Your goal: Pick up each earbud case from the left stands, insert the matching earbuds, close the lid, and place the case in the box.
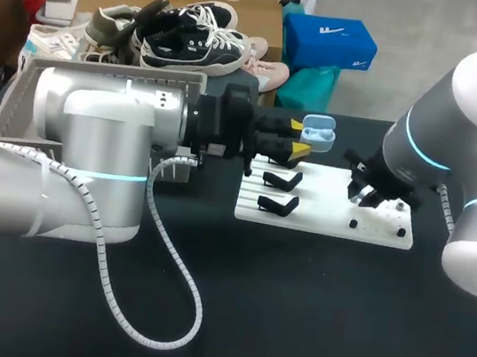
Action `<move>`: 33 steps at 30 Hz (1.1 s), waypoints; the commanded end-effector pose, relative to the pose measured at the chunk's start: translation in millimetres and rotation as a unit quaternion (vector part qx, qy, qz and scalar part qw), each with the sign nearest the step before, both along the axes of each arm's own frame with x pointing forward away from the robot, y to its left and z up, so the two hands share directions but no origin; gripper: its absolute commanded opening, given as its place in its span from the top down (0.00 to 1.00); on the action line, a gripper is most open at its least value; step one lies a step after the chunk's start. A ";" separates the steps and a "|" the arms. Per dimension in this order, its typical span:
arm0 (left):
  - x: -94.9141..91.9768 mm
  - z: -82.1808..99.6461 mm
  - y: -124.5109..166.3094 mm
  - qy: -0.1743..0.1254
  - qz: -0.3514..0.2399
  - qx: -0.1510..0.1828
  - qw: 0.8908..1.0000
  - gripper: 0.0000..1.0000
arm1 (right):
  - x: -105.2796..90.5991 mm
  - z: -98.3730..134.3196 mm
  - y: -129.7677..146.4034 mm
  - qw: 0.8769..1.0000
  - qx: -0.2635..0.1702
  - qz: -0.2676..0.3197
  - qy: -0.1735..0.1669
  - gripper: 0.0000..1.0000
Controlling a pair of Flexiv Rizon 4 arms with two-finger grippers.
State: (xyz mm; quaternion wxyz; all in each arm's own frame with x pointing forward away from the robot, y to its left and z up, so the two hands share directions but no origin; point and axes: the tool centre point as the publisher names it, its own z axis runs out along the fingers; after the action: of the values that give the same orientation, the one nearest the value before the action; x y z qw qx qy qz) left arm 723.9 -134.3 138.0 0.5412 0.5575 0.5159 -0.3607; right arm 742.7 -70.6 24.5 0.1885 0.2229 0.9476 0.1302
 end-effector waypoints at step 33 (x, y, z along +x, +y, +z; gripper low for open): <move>-1.4 -0.7 -0.4 -0.002 0.003 -0.001 1.000 1.00 | -118.4 129.6 13.0 0.962 -0.056 0.265 -0.031 1.00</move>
State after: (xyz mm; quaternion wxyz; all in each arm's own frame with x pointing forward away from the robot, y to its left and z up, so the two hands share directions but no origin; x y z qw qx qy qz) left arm 723.8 -134.2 138.1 0.5412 0.5575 0.5160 -0.3606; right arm 633.1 -50.4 135.0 0.2113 -0.0271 0.9689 0.1257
